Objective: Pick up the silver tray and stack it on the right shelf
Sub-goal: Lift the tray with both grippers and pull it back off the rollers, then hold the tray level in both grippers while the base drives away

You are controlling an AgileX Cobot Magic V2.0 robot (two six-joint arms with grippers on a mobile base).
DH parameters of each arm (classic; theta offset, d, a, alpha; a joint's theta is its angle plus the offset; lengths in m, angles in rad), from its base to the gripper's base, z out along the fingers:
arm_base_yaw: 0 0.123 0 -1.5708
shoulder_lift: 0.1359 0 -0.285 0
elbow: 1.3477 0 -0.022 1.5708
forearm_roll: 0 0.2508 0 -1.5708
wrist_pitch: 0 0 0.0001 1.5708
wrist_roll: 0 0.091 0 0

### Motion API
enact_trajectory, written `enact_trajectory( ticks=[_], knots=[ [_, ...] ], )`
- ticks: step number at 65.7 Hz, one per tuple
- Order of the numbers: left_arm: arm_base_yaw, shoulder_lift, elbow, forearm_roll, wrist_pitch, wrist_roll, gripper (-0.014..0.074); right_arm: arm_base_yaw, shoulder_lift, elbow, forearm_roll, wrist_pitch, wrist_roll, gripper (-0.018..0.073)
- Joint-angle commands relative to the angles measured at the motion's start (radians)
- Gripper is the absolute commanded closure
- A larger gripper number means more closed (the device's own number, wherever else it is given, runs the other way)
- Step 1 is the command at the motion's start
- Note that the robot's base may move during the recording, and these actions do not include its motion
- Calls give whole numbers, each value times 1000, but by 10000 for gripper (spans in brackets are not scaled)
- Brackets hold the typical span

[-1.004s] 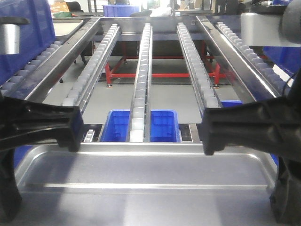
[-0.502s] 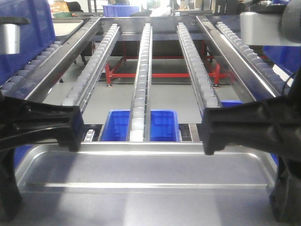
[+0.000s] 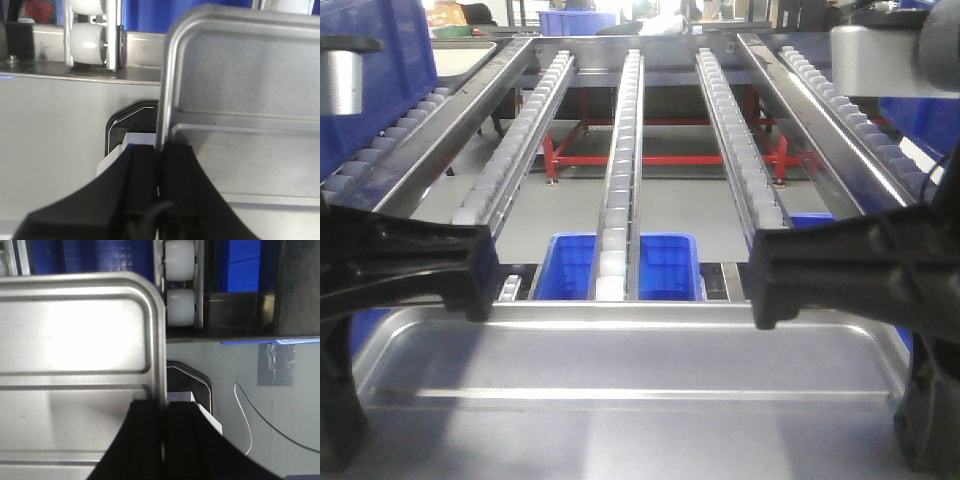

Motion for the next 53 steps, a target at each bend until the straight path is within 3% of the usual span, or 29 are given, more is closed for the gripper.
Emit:
enact_trajectory(
  ticks=[1,53],
  knots=[
    [-5,-19,-32,13,0,-11,697,-1,-21,-23,-35,1,-3,489],
    [-5,-19,-32,13,0,-11,697,-1,-21,-23,-35,1,-3,489]
  ],
)
